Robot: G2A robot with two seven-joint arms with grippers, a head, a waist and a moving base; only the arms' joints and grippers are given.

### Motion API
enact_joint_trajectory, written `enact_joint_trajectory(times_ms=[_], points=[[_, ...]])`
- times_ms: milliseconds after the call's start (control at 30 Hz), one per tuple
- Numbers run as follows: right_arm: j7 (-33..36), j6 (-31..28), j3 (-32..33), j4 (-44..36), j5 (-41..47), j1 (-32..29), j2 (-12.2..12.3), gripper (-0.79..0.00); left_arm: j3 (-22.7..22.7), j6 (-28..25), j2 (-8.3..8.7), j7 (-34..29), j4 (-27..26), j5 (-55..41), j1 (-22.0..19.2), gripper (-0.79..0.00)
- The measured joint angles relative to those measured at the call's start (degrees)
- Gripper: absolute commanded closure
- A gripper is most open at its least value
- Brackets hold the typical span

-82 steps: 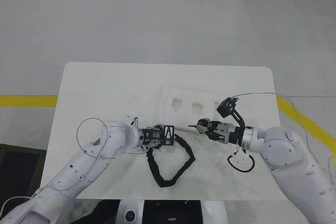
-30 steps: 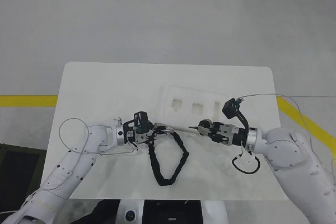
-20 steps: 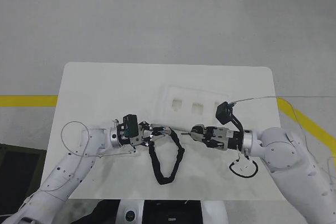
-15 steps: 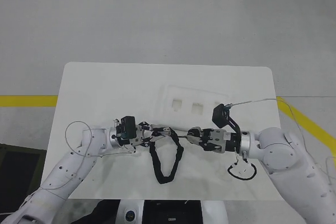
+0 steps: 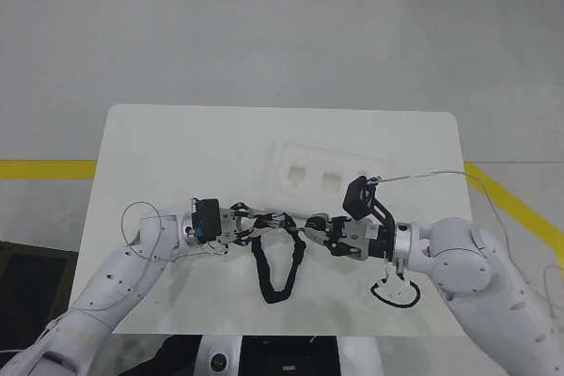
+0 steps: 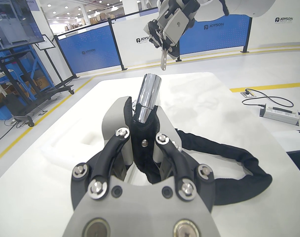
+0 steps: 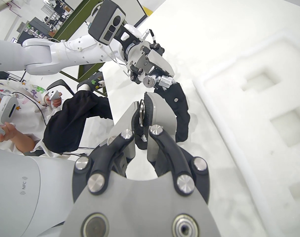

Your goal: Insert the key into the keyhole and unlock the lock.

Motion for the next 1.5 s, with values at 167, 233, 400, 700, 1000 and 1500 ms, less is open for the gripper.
enact_joint_trajectory(times_ms=[167,233,400,700,1000,1500], points=[[0.0,2.3,-1.2,-0.9,-1.3,0.7,-0.3,0.0,0.8,1.0,-0.21,-1.1,0.3,0.6,-0.6,0.0],[-0.2,3.5,-1.6,-0.9,-2.6,1.0,-0.4,0.0,0.8,1.8,-0.26,-1.6,0.1,0.5,-0.7,0.0],[-0.7,6.9,-2.4,-1.8,-4.8,1.2,-0.6,0.0,0.8,2.0,-0.27,-1.7,0.1,0.5,-0.7,0.0],[-0.7,9.1,-2.8,-2.3,-4.9,1.3,-0.9,0.0,0.8,2.0,-0.27,-1.7,0.1,0.5,-0.7,0.0],[-0.5,10.1,-2.8,-2.1,-4.7,1.3,-1.1,0.0,0.8,2.0,-0.27,-1.7,0.1,0.5,-0.7,0.0],[0.8,10.8,-3.6,-0.2,-4.0,3.3,-1.6,0.0,0.8,2.0,-0.27,-1.7,0.1,0.5,-0.7,0.0]])
